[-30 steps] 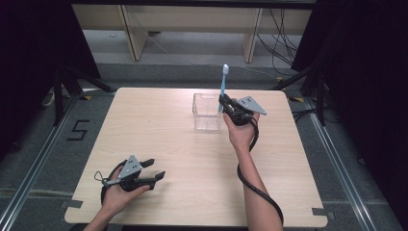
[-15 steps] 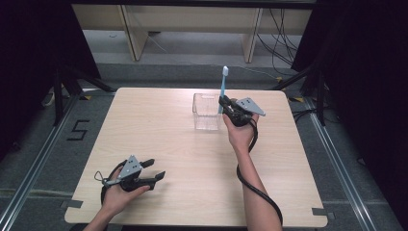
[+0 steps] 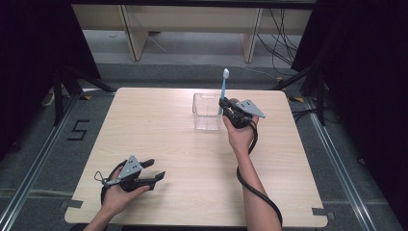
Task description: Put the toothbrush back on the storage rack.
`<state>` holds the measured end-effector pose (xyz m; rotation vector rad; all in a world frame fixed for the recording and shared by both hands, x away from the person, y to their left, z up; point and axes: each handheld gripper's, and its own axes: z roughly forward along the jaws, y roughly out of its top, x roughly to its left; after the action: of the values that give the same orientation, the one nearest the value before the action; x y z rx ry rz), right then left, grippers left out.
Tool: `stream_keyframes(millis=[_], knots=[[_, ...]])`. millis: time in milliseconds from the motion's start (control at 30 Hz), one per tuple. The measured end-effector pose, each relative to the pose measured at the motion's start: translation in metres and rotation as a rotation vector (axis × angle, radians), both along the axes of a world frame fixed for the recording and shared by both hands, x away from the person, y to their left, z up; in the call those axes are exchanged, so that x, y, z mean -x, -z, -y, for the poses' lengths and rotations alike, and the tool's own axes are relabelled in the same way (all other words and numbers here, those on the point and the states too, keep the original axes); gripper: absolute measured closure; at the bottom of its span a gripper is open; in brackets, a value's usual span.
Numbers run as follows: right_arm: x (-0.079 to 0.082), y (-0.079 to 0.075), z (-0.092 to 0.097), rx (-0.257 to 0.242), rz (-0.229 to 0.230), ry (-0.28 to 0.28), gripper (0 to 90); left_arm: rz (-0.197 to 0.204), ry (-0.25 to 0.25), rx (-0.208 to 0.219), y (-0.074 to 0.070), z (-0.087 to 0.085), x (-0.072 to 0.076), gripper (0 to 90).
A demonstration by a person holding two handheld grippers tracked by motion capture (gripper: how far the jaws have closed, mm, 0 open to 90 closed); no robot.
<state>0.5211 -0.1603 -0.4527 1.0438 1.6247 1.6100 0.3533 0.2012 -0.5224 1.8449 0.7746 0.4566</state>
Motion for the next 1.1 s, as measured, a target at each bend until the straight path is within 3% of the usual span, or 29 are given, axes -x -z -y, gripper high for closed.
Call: stream_keyframes(millis=[167,433,600,633,733,767,900,1100], knots=[[0.003,0.002,-0.001,-0.015,-0.025,-0.004,78.9,0.001,0.001,-0.002,0.000,0.000,0.000,32.9],[0.003,0.004,0.000,0.007,-0.010,-0.002,78.9,0.000,0.001,-0.003,0.000,0.000,0.000,33.0],[0.005,0.006,-0.002,0.002,-0.030,0.009,78.8,-0.003,-0.003,-0.012,-0.001,0.000,0.001,32.9],[0.004,0.006,0.000,0.033,-0.008,0.006,78.8,-0.002,-0.003,-0.014,-0.001,0.000,0.001,33.0],[0.006,0.008,-0.002,0.012,-0.035,0.007,78.8,-0.003,-0.003,-0.014,-0.001,0.000,0.001,33.0],[0.004,0.009,-0.001,0.030,-0.013,0.003,78.8,-0.003,-0.003,-0.014,-0.001,0.000,0.001,32.9],[0.005,0.010,-0.002,0.018,-0.026,-0.015,78.8,-0.003,-0.002,-0.016,-0.001,0.000,0.001,33.0],[0.005,0.012,-0.002,0.023,-0.030,0.005,78.8,-0.003,-0.002,-0.017,-0.001,0.000,0.001,33.0]])
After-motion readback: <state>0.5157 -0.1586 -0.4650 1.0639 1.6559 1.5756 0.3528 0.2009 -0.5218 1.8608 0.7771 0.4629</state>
